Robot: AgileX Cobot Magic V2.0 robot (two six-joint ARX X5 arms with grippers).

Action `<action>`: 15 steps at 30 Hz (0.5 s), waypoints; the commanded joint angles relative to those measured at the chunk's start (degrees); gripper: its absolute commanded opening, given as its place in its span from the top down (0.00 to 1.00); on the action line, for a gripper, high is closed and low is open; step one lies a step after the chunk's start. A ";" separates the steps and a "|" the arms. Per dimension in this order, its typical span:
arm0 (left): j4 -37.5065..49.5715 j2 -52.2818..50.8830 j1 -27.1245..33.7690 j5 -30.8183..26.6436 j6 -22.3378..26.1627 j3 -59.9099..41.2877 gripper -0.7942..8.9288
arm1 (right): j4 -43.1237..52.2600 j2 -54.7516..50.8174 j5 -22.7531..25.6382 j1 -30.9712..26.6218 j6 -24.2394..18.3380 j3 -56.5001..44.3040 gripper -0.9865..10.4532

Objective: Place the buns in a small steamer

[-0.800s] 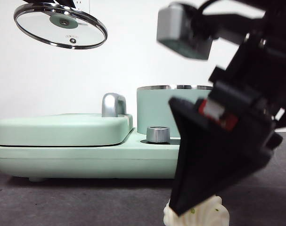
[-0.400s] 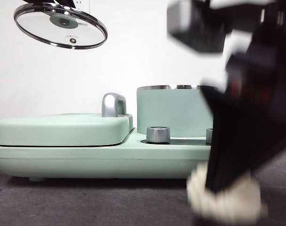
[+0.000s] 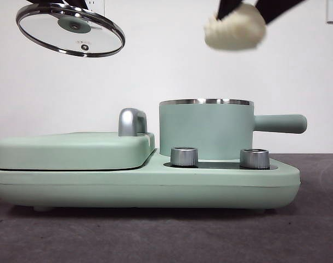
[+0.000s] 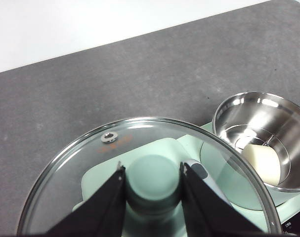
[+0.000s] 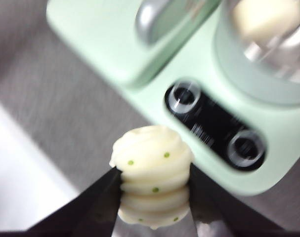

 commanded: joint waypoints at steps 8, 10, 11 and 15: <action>1.42 0.57 -0.26 0.35 -0.04 1.46 0.91 | 1.33 14.88 0.00 -11.08 -9.40 13.97 0.75; 1.44 0.57 -0.26 0.35 -0.07 1.46 0.91 | 2.34 17.99 0.00 -12.90 -10.32 15.56 0.75; 1.46 0.57 -0.26 0.35 -0.07 1.46 0.91 | 3.17 19.71 0.00 -13.73 -10.75 16.28 0.75; 1.46 0.57 -0.26 0.35 -0.24 1.46 0.91 | 6.60 25.00 0.02 -16.35 -11.65 18.01 0.75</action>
